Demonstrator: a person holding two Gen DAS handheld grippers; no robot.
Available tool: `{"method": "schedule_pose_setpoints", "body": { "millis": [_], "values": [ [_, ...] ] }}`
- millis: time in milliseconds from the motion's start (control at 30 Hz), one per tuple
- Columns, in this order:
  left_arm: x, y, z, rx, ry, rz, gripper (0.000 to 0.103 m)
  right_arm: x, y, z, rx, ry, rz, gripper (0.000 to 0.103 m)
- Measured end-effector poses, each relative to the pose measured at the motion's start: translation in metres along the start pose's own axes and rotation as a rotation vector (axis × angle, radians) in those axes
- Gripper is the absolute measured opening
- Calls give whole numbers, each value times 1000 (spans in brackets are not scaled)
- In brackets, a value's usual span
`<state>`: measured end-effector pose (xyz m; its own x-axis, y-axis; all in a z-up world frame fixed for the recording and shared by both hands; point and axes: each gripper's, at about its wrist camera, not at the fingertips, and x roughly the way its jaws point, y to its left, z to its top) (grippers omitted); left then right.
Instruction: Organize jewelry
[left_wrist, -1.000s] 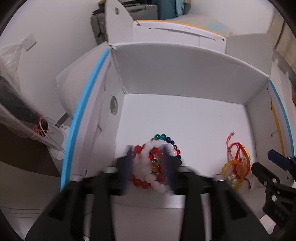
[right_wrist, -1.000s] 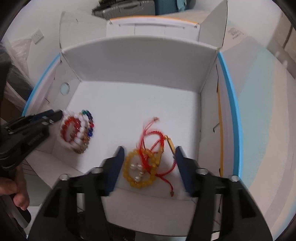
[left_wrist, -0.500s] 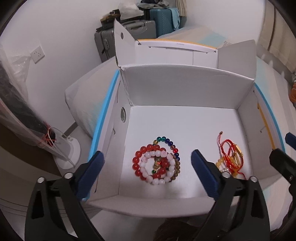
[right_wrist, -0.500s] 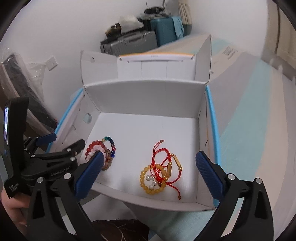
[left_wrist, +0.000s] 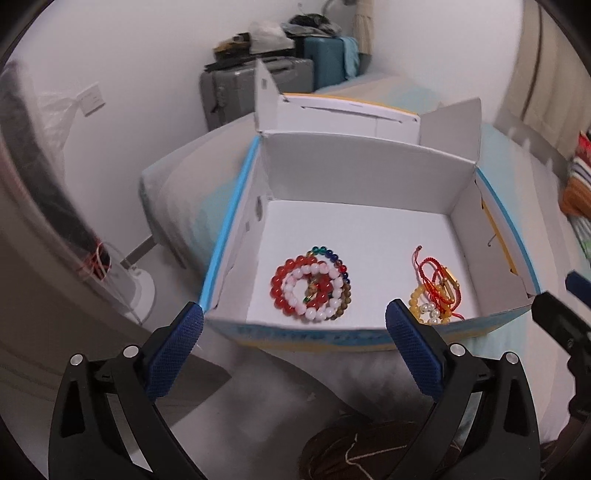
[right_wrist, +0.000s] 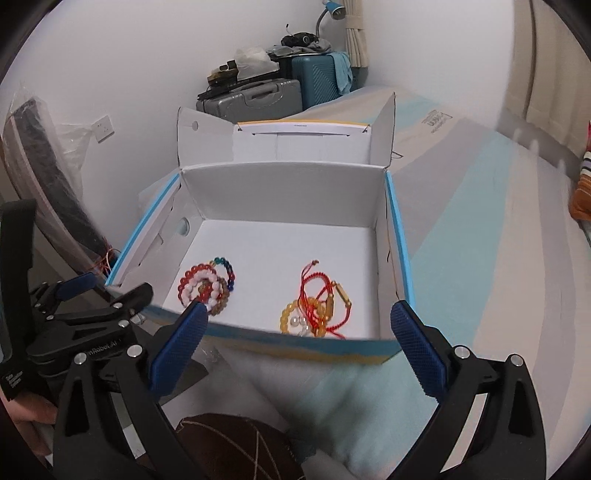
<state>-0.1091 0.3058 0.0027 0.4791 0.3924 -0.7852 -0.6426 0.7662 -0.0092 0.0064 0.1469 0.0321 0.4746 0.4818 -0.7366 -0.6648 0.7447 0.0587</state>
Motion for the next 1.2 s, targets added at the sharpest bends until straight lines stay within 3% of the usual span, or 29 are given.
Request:
{"method": "schedule_pose_setpoints", "body": {
  "millis": [467,1200],
  "values": [
    [-26,-3,-25,26,-34,-17,97,-14,-9,-30,37,-21,-39,95],
    [-26,-18,-32,62,-50,-20,97,-5,-19,-30,66,2,-43,95]
  ]
}}
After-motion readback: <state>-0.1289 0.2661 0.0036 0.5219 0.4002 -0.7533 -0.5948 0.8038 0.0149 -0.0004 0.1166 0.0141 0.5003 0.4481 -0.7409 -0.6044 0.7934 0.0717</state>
